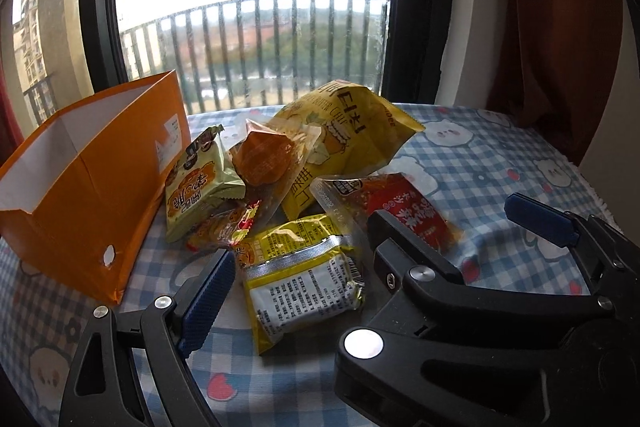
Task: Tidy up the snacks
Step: 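Move right tool to red spicy packet while left tool approaches yellow-white packet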
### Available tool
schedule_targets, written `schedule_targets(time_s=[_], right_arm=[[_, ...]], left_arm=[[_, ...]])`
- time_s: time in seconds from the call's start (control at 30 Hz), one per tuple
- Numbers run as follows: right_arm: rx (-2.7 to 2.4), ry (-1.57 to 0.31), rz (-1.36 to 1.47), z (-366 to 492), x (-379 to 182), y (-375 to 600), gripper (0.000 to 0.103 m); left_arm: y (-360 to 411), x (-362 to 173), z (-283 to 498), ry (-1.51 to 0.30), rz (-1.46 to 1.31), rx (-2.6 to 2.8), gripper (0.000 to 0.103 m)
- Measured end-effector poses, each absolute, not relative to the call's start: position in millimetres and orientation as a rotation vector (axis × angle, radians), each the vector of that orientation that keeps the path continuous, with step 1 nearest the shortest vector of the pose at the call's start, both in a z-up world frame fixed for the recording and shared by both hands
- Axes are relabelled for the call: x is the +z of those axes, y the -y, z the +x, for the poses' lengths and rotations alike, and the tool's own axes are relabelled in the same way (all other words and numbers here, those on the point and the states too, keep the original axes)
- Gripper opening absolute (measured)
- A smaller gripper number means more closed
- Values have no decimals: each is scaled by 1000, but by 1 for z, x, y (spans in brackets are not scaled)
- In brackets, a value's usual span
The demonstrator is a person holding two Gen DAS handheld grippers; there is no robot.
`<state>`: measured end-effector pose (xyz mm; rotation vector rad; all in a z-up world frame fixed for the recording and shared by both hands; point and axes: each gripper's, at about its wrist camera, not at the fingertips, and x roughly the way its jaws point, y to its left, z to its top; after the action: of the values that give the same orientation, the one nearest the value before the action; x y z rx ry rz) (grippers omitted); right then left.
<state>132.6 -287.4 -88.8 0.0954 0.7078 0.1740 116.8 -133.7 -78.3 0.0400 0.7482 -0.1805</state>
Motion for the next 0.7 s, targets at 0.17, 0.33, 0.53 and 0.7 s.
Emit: schedule_targets(time_s=[0.17,0.33,0.53,0.7], right_arm=[[174,-745,99,148,-103,288,102],[155,-773,111,158,-120,291,102],[166,-810,131,166,-137,293,102],[154,-823,126,172,-142,295,102]], left_arm=[[133,-93,131,-809,18,-163,91],[137,-107,140,-832,37,-140,91],[133,-120,148,-853,54,-88,85],[132,-120,149,-851,60,-82,84]])
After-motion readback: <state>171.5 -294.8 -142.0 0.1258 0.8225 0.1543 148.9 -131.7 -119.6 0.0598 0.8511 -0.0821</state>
